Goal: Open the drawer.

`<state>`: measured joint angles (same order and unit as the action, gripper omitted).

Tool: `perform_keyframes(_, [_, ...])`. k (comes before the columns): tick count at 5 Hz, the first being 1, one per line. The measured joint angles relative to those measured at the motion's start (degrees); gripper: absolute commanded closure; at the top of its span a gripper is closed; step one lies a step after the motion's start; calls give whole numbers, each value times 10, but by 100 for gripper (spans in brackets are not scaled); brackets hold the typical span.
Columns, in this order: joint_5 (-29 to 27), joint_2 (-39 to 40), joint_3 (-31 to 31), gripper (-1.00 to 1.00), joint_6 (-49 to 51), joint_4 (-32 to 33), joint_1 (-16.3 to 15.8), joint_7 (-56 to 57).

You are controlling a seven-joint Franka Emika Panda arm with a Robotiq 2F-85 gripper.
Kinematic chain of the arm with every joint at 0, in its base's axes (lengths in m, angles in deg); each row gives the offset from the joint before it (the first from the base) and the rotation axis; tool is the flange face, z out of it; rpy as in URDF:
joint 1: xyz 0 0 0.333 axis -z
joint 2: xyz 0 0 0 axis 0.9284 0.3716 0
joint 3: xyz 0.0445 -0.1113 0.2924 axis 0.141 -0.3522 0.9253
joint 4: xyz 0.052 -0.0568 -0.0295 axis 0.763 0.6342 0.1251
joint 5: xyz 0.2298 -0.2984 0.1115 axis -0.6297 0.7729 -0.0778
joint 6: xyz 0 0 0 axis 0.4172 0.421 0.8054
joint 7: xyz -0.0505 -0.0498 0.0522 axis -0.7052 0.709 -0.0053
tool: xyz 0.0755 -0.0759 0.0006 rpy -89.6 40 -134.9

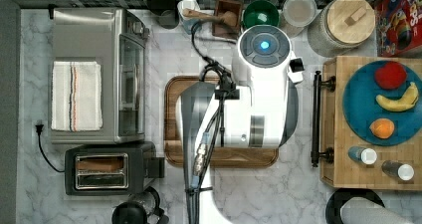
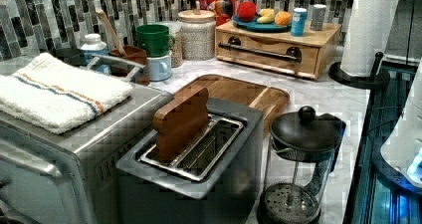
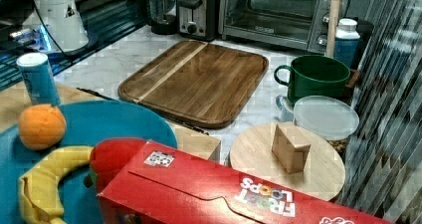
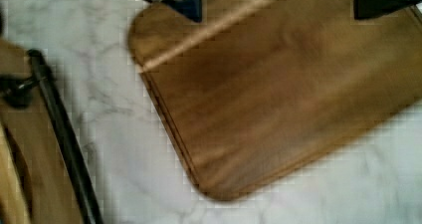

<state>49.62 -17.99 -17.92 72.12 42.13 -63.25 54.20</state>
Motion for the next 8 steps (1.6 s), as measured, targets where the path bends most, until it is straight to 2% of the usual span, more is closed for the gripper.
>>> perform_keyframes(1, [18,2,-12,-100,-31,17,14,123])
perform_keyframes(2, [28,27,-24,-100,-51,7,30,146])
perform_keyframes(3, [28,107,-29,-100,-34,-71,51,220])
perform_keyframes(4, [70,133,-31,-100,-192,-54,77,252])
perform_keyframes(5, [80,69,-33,-100,-263,63,104,252])
perform_keyframes(6, [80,-15,-50,-100,-271,170,117,253])
perform_keyframes(7, [71,-77,-62,-100,-269,228,124,253])
perform_keyframes(8, [73,-113,-59,-100,-295,252,126,253])
